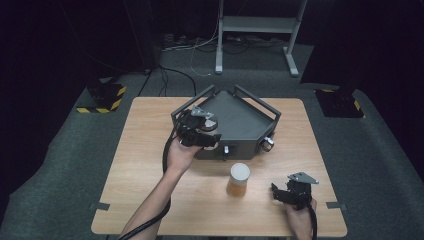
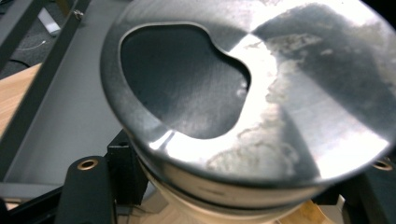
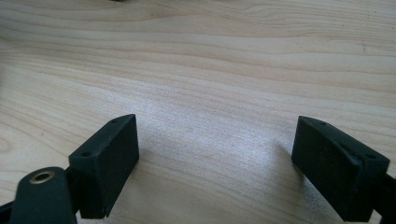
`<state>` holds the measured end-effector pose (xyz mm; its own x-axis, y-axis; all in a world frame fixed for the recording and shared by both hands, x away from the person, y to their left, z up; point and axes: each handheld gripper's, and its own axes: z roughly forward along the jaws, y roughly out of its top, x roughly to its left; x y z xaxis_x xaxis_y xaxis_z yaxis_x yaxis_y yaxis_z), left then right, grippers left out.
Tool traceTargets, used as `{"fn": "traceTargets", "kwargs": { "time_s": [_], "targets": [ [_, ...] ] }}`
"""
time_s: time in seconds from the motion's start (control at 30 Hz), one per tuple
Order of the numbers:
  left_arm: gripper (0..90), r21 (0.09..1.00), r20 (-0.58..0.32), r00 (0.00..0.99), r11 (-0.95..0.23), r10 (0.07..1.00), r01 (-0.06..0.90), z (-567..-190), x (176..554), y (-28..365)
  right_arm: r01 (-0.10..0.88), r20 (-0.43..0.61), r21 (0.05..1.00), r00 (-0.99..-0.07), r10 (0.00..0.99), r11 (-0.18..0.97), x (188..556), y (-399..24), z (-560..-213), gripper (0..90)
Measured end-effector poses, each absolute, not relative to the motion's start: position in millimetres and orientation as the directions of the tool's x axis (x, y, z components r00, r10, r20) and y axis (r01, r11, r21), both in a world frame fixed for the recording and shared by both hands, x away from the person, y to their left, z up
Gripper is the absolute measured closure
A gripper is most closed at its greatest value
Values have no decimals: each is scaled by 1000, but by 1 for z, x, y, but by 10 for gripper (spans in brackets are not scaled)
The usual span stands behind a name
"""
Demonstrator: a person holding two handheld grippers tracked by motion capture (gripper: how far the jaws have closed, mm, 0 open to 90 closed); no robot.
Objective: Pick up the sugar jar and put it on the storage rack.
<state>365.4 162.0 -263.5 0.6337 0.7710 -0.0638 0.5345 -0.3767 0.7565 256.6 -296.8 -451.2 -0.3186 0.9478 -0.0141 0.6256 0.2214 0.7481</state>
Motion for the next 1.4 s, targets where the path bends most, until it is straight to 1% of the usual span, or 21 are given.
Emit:
{"fn": "traceTargets", "kwargs": {
  "time_s": [0.13, 0.47, 0.53, 0.7, 1.4],
  "targets": [
    [311, 747, -49, 624, -386, 780, 542, -262, 374, 154, 625, -14, 748, -319, 947, 222, 257, -297, -451, 150],
    [311, 749, -29, 575, -364, 818, 554, -264, 391, 137, 625, -14, 748, -321, 947, 223, 257, -297, -451, 150],
    [311, 755, -37, 553, -339, 832, 561, -267, 393, 133, 625, -15, 748, -322, 947, 224, 257, -297, -451, 150],
    [311, 743, -16, 540, -351, 842, 570, -270, 403, 126, 624, -16, 748, -323, 946, 225, 257, -297, -451, 150],
    [311, 731, 9, 521, -361, 854, 579, -286, 410, 118, 621, -20, 749, -326, 945, 230, 256, -297, -451, 151]
  ]
}}
